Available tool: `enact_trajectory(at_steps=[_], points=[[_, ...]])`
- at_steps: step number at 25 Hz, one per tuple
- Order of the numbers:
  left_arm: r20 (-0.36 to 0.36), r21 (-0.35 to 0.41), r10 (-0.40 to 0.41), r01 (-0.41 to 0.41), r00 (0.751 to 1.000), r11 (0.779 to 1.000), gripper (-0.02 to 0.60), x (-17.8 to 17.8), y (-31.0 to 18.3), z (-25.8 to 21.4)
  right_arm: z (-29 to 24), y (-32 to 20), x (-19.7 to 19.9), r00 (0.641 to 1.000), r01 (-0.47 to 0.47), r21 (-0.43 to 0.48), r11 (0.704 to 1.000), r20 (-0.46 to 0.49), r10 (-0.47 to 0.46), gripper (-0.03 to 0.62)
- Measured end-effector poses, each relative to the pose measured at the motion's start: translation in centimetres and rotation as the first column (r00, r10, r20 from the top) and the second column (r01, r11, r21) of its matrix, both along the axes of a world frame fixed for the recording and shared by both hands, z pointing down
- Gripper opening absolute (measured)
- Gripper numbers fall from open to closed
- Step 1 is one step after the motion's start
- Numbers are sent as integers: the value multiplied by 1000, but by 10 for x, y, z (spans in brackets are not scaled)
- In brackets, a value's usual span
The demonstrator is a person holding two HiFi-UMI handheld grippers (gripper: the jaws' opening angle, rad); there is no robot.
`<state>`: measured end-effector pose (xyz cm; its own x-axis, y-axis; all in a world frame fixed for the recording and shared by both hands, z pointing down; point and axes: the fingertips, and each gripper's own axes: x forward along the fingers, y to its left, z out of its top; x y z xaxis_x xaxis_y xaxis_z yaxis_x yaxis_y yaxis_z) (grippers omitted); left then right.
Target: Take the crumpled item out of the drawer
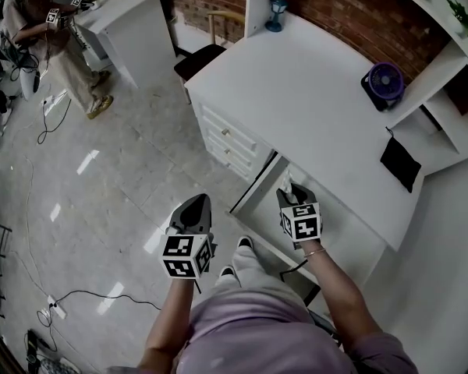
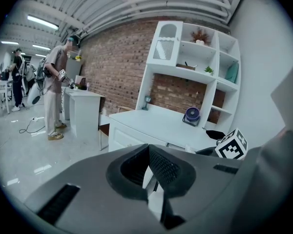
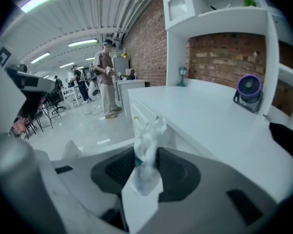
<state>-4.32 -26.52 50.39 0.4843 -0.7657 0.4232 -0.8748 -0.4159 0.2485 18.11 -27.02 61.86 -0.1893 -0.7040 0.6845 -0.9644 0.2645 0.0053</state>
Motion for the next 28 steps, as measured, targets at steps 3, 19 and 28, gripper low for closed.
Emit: enact_trajectory(at_steps=[3,19,28], points=[[0,5,15,-16,1000,1000,0,6,4,-2,-20,5,-5,999,0,47,999,34,-2,150],[9,39,58,-58,998,998,0,13,29,-13,-111,44,-26,990,-16,240,971,139,-18,152],[15,66,66,-67,998,996,0,9,41,-20,-137,72,-37,983,-35,283,958,183,-18,152]])
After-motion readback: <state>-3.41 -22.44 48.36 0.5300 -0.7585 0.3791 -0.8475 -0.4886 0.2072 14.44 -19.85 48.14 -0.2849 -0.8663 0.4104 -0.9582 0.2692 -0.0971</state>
